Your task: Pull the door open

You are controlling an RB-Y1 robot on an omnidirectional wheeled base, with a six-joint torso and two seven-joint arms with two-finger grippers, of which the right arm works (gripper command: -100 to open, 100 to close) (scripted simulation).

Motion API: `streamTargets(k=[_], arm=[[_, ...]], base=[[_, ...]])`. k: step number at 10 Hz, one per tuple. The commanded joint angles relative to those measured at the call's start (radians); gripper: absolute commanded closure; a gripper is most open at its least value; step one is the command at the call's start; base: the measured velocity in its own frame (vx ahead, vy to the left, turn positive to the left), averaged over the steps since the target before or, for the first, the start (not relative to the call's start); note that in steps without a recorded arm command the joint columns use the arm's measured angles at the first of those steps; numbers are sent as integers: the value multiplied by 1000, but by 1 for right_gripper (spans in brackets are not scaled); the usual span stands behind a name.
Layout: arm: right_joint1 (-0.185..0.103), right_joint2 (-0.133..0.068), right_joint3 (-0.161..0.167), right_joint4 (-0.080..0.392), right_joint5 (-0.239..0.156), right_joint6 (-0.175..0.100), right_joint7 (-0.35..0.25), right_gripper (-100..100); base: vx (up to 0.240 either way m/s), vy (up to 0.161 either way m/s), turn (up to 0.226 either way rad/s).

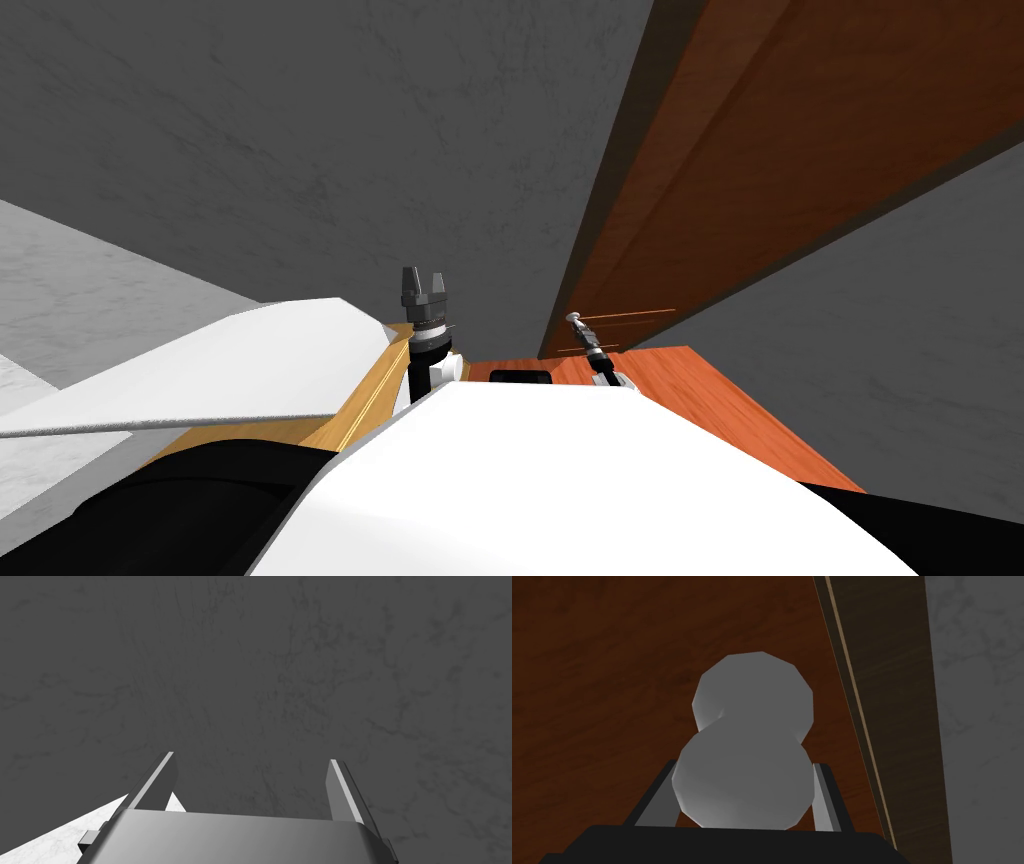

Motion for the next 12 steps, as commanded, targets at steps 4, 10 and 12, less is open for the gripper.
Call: streamTargets(k=[4,10,12], arm=[[1,8,29,-3,-47,7,-128,100],[-2,4,47,-3,-98,12,-258,100],[-3,2,53,-2,-115,14,-304,100]], base=[[-38,-14,74],[-33,-17,54],[-37,-16,58]])
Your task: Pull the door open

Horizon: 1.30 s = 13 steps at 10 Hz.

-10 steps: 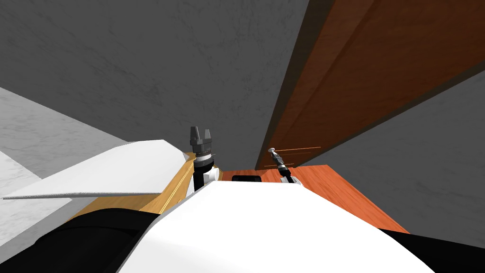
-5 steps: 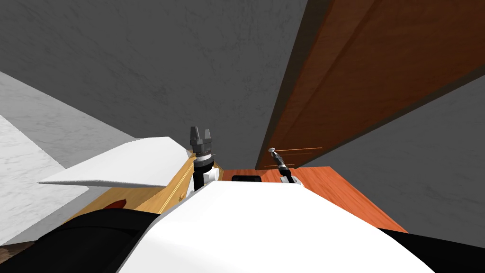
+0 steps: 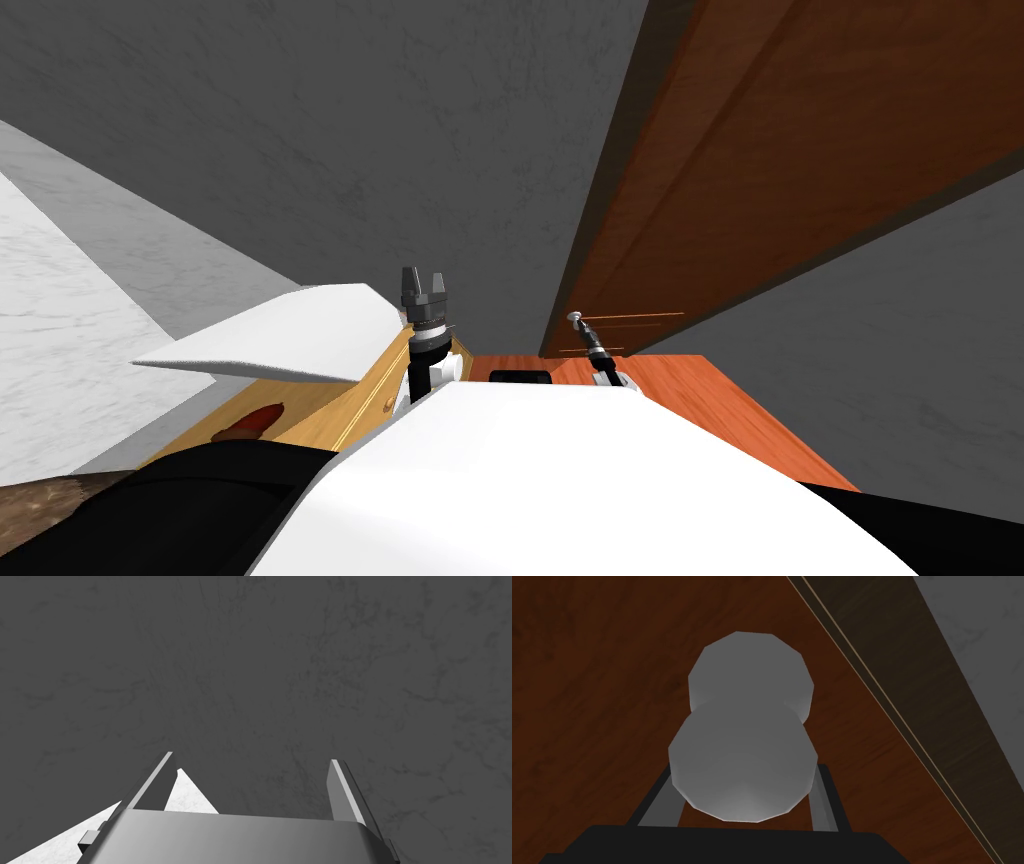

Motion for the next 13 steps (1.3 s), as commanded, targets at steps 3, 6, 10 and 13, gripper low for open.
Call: streamTargets(k=[3,6,10,13], arm=[[-5,17,33,10,-37,-2,-100,100],[-6,15,40,10,-57,0,-148,100],[-9,10,60,10,-115,7,-255,100],[-10,8,67,11,-136,9,-314,100]], base=[[-47,-23,78],[-36,-18,48],[-40,-25,91],[-28,-12,27]])
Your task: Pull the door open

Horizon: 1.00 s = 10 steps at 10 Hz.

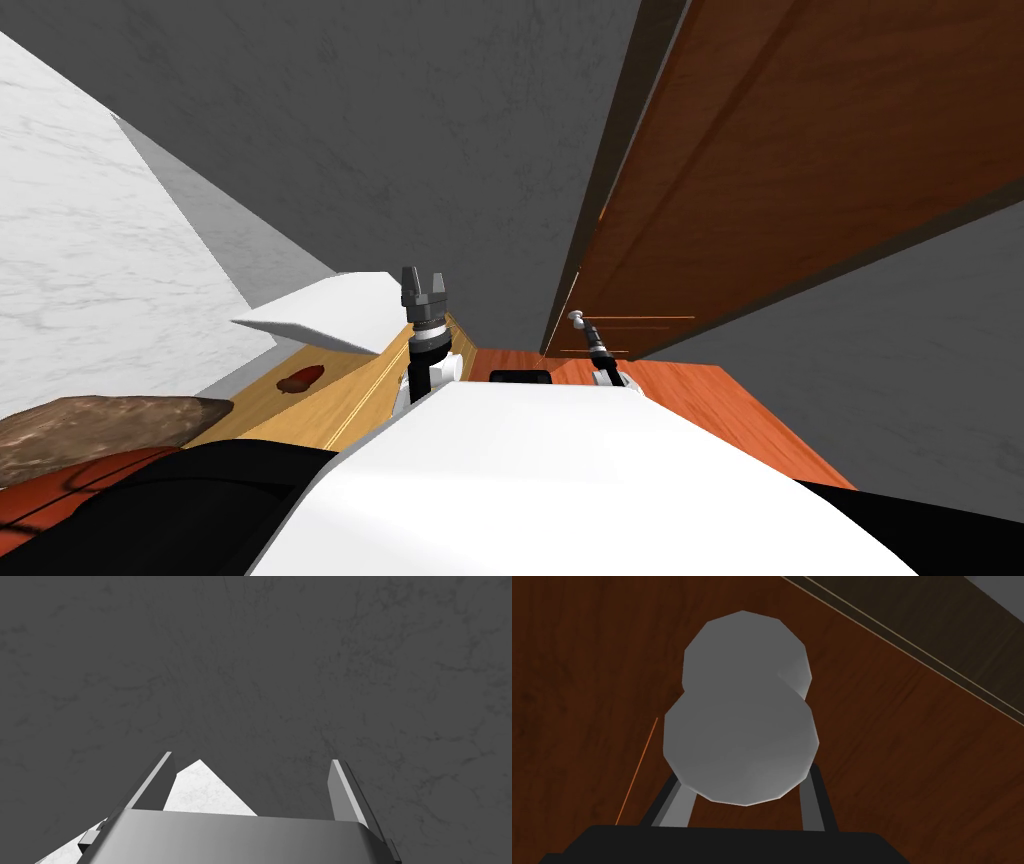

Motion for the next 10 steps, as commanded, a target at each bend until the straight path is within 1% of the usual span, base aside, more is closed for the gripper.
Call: streamTargets(k=[1,2,3,4,5,7,8,9,10], arm=[[3,25,33,-6,-20,2,-50,100],[3,25,33,-6,-20,2,-64,100],[1,23,40,-6,-41,4,-95,100],[1,23,40,-6,-41,4,-106,100],[0,21,48,-5,-62,6,-140,100],[0,21,48,-5,-62,6,-148,100],[-1,20,55,-5,-83,9,-189,100],[-1,20,55,-5,-83,9,-189,100],[-2,18,63,-5,-104,11,-228,100]], base=[[-61,-41,114],[-62,-43,69],[-66,-30,107],[-58,-24,41],[-44,-17,59],[-23,-7,15],[-39,-19,108],[-41,-21,54],[-50,-25,68]])
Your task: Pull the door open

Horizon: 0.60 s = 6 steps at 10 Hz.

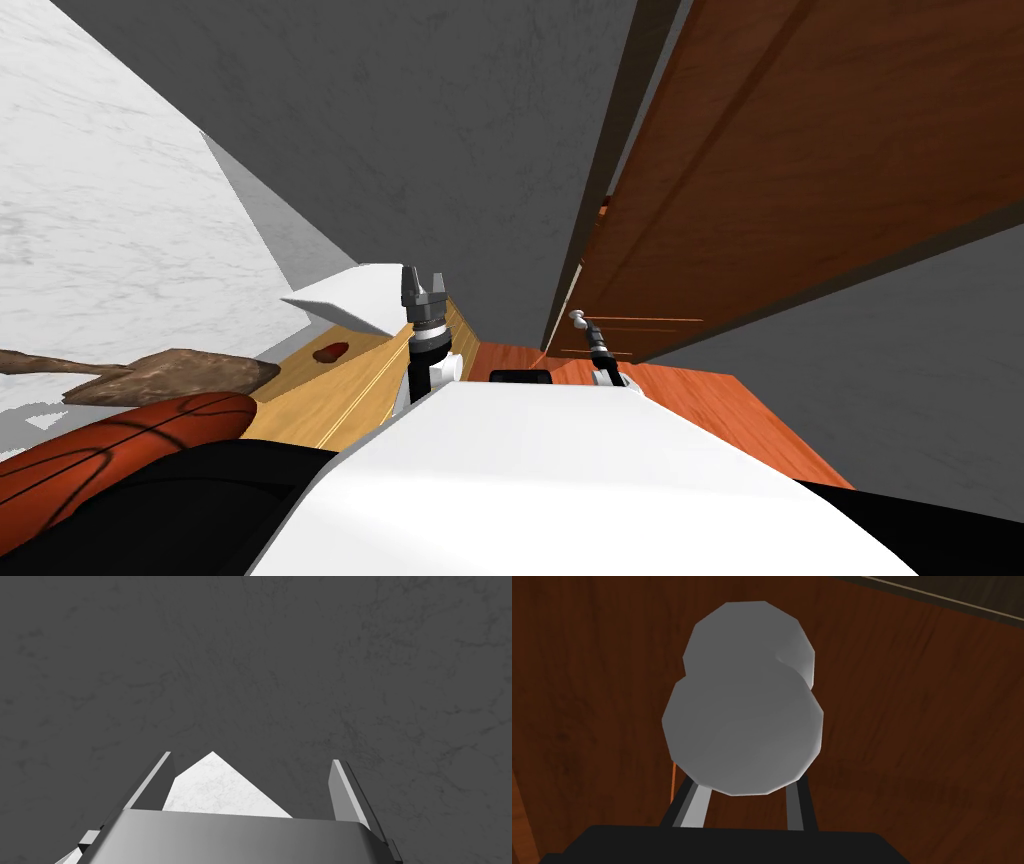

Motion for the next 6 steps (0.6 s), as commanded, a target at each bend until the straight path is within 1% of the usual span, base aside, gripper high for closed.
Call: streamTargets(k=[1,2,3,4,5,6], arm=[[-2,25,35,-11,-21,-4,-50,100],[-2,25,35,-11,-21,-4,-69,100],[-3,23,42,-10,-43,-2,-103,100],[-3,23,42,-10,-43,-2,-110,100],[-3,23,42,-10,-43,-2,-110,100],[-5,22,50,-10,-64,0,-152,100]], base=[[-72,-46,124],[-52,-37,85],[-47,-34,105],[-35,-16,34],[-7,6,-22],[-42,-13,47]])
